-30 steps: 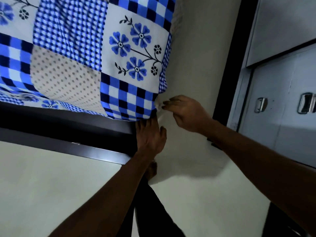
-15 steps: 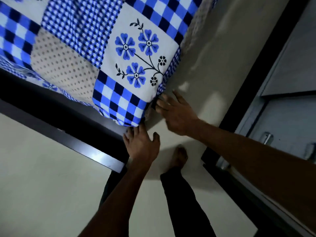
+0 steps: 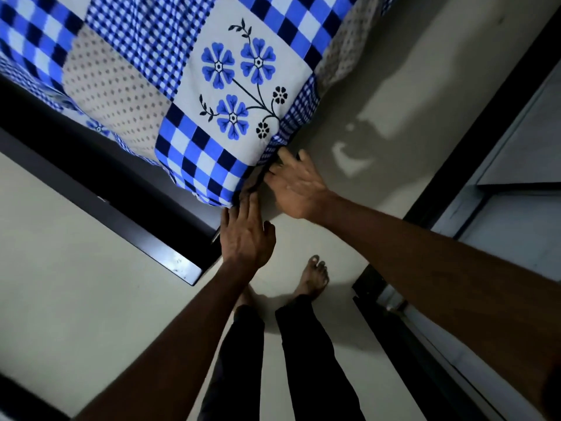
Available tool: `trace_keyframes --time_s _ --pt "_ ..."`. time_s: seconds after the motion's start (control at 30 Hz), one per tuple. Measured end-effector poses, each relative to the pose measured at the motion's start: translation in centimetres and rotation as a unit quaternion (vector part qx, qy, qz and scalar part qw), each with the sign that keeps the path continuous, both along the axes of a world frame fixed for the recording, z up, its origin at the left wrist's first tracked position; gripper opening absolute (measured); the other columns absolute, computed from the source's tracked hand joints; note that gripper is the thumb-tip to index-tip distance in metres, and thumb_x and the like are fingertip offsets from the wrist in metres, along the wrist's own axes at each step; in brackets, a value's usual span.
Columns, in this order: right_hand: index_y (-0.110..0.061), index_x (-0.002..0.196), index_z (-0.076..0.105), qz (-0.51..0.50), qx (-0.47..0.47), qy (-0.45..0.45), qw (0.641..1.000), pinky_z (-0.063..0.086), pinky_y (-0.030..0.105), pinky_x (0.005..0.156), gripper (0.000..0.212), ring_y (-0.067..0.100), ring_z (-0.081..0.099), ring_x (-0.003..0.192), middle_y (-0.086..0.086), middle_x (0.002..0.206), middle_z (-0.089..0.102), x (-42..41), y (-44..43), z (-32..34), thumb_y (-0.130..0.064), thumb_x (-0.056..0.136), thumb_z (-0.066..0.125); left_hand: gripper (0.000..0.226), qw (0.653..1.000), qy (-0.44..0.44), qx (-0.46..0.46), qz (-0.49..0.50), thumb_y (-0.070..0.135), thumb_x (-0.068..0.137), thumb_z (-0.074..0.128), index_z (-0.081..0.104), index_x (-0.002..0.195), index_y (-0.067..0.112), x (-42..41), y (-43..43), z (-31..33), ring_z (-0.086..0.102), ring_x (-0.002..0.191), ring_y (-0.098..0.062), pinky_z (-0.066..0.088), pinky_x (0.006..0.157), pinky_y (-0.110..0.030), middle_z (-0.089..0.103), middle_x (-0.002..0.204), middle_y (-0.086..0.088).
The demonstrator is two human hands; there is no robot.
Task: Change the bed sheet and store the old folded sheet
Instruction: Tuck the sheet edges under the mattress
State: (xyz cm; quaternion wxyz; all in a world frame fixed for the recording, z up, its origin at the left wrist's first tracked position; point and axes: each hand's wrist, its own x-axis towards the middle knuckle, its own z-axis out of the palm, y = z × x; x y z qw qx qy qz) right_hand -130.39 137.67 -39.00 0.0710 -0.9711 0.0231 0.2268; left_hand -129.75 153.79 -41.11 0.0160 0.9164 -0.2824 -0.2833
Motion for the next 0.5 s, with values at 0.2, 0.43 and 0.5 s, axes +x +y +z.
trace_keyframes --time_s 0.2,0.43,0.5 --pt "-0.021 0.133 0.063 -0.020 0.151 -0.127 0.980 0.040 0.037 0.101 0.050 0.025 0.052 0.126 -0.003 0.131 0.064 -2.2 -1.7 -0.8 -0.020 0.083 0.057 0.069 0.997 -0.020 -0.018 0.070 0.029 0.086 0.056 0.035 0.150 0.011 -0.1 -1.4 -0.1 0.041 0.134 -0.037 0.024 0.117 -0.051 0.049 0.148 -0.014" --pt "-0.009 0.121 0.070 -0.018 0.167 -0.242 0.956 0.035 0.038 0.109 0.036 0.025 0.054 0.129 0.007 0.131 0.066 -5.2 1.9 -3.2 -0.022 0.096 0.048 0.061 0.998 -0.045 -0.013 0.047 0.037 0.086 0.058 0.044 0.143 0.018 0.1 -0.6 -1.1 0.046 0.133 -0.036 0.020 0.118 -0.061 0.057 0.139 -0.008" --pt "-0.013 0.111 0.072 -0.016 0.161 -0.237 0.958 0.038 0.039 0.102 0.032 0.028 0.059 0.115 0.005 0.119 0.069 -3.2 1.6 -2.8 -0.021 0.092 0.047 0.057 0.999 -0.037 -0.015 0.037 0.036 0.085 0.059 0.047 0.138 0.017 0.6 -0.1 -1.2 0.047 0.130 -0.036 0.020 0.117 -0.061 0.059 0.135 -0.009"
